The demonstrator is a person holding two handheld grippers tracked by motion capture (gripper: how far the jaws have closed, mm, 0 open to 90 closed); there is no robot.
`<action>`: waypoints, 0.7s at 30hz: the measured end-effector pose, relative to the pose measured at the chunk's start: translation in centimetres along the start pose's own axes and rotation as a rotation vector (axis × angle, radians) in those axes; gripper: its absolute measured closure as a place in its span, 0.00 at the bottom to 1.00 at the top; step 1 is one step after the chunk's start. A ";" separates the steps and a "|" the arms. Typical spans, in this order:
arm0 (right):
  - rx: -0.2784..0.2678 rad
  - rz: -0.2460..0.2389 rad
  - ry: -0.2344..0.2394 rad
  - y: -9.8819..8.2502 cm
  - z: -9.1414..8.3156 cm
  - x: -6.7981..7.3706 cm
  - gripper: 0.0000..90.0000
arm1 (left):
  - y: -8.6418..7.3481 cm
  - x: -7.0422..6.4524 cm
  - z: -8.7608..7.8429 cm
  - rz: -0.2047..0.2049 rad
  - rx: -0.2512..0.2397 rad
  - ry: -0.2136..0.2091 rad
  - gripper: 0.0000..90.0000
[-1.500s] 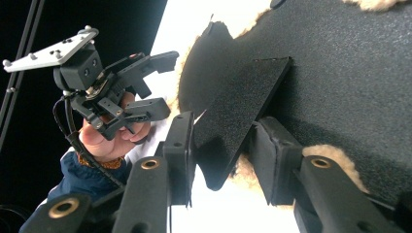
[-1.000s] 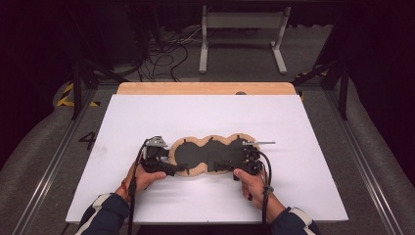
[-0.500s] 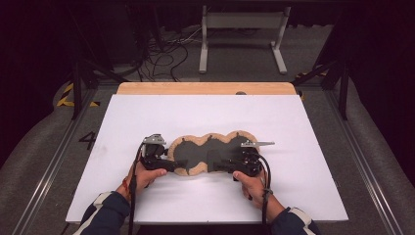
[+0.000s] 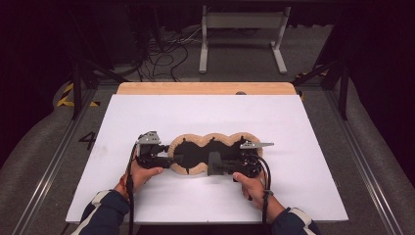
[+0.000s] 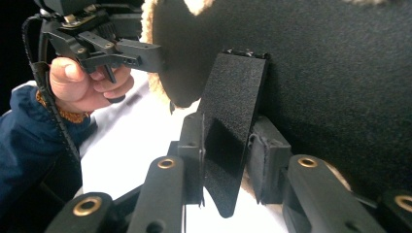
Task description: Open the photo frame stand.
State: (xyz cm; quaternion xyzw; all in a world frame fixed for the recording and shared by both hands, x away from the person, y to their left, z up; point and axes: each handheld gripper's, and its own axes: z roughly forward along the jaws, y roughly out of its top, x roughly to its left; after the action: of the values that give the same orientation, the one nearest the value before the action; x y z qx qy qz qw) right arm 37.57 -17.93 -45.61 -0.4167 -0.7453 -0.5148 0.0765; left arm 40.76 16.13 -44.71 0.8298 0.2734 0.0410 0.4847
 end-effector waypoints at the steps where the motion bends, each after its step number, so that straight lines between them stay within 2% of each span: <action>1: 0.002 0.001 0.000 0.0 0.0 0.1 0.80 | 0.0 -0.3 -0.1 0.004 -0.004 0.012 0.50; 6: 0.014 -0.029 -0.015 -0.1 -0.2 0.4 0.83 | 0.1 -1.3 -0.4 0.053 -0.011 0.071 0.52; 8: 0.019 -0.041 -0.023 0.0 -0.2 0.5 0.84 | 0.3 -1.6 -0.5 0.085 -0.020 0.095 0.53; 11: 0.020 -0.049 -0.019 0.0 -0.2 0.6 0.85 | 0.5 -2.2 -0.6 0.136 -0.035 0.160 0.55; 12: 0.020 -0.049 -0.019 0.0 -0.2 0.6 0.85 | 0.5 -2.2 -0.6 0.136 -0.035 0.160 0.55; 14: 0.018 -0.054 -0.030 0.1 -0.2 0.6 0.85 | 0.6 -2.4 -0.5 0.165 -0.041 0.188 0.54; 16: 0.018 -0.064 -0.043 0.2 -0.3 0.6 0.85 | 0.6 -2.5 -0.5 0.173 -0.039 0.192 0.55; 21: 0.022 -0.071 -0.050 0.1 -0.3 0.7 0.85 | 0.3 -2.2 -0.5 0.146 -0.048 0.168 0.55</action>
State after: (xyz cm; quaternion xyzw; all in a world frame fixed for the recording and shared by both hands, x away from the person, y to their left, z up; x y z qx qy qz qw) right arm 37.16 -17.79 -45.03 -0.4017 -0.7671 -0.4982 0.0439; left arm 38.87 15.32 -43.77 0.8294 0.2506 0.1522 0.4756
